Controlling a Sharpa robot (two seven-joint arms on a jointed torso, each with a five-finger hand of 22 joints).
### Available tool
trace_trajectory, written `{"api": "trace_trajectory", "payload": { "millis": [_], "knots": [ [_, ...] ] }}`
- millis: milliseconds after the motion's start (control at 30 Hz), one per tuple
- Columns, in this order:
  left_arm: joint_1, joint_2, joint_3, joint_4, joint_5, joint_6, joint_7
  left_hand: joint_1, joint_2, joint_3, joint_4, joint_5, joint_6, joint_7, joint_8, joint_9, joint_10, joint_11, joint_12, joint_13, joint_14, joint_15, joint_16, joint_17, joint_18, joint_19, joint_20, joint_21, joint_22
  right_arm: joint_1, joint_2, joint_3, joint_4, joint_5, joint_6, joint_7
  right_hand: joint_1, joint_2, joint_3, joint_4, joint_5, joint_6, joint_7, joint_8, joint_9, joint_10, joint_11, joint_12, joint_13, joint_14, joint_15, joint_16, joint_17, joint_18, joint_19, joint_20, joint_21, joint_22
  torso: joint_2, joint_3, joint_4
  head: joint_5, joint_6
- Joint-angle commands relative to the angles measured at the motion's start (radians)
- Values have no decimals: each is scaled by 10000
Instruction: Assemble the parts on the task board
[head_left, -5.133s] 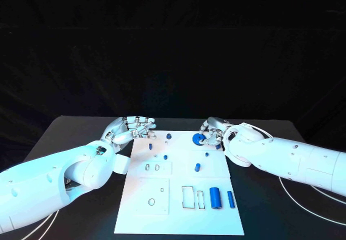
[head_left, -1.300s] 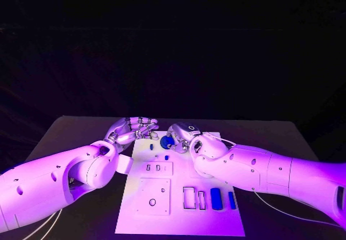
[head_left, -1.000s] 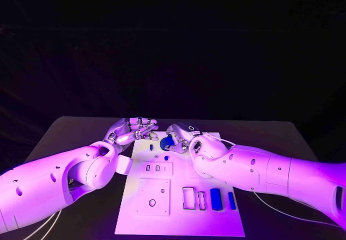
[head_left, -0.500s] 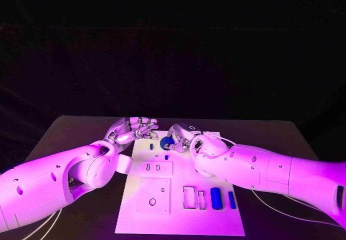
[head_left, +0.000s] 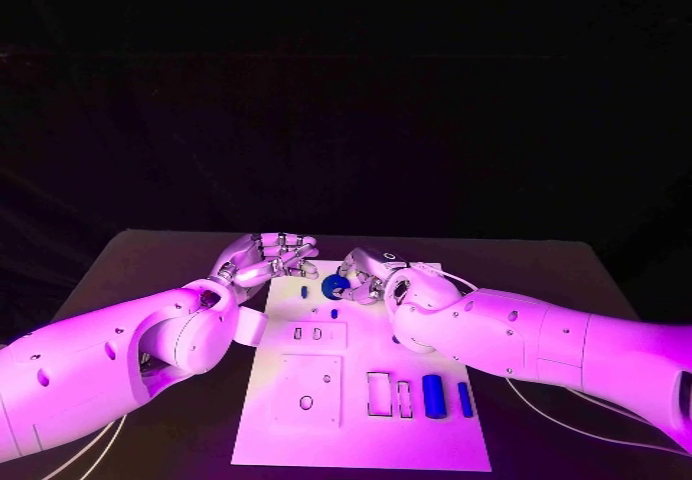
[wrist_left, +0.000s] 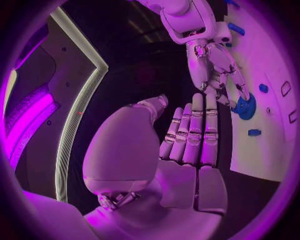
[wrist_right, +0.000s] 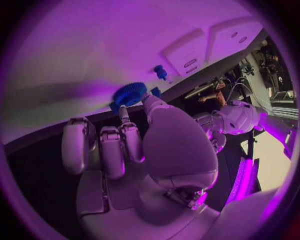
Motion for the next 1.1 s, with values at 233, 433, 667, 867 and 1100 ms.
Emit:
{"api": "trace_trajectory", "payload": {
  "millis": [233,433,667,867,1100],
  "knots": [
    [12,23,5,6,12,197,68,-75,8,-24,49,-40,-52,352,-59,16,48,26,-41,10,-80,25,63,17,121,-43,28,65,-10,-24,-129,-14,58,166,385,163,-121,26,49,-2,2,60,1,32,6,51,-12,62,870,939,-36,30,2260,-81,79,8,56,323,-3,4,-7,38,-22],
    [12,16,5,1,9,197,74,-75,8,-24,49,-40,-52,352,-59,16,48,26,-41,10,-80,25,63,17,121,-43,28,65,-10,-23,-241,-16,132,145,352,122,-143,23,47,-4,-1,49,1,24,3,60,-12,71,882,941,-38,33,2269,-87,92,6,73,345,0,3,-8,37,-35],
    [12,2,5,-23,9,195,76,-75,8,-24,49,-40,-52,352,-59,16,48,26,-41,10,-80,25,63,17,121,-43,28,65,-10,32,-605,-16,479,214,185,122,-152,21,46,-5,-1,47,1,22,2,71,-12,82,897,942,-38,34,2272,-90,101,5,84,358,-24,-3,-21,24,-35],
    [12,-26,4,-67,9,181,85,-75,8,-24,49,-40,-52,352,-59,16,48,26,-41,10,-80,25,63,17,121,-43,28,65,-10,257,-1222,-16,1090,735,15,502,-205,15,41,-6,-2,18,8,0,-6,59,-9,70,881,932,-40,22,2230,-77,69,2,39,309,-29,6,-47,33,-5],
    [11,-76,3,-98,9,180,103,-58,-7,-28,32,-40,-59,352,-64,20,49,26,-56,10,-95,26,57,34,120,-51,29,66,-14,813,-2485,-19,2056,2268,-552,2740,329,26,452,-330,6,3,31,-51,-22,34,7,49,871,936,-32,27,2250,-90,97,2,57,370,-86,34,-172,90,60]
  ]
}}
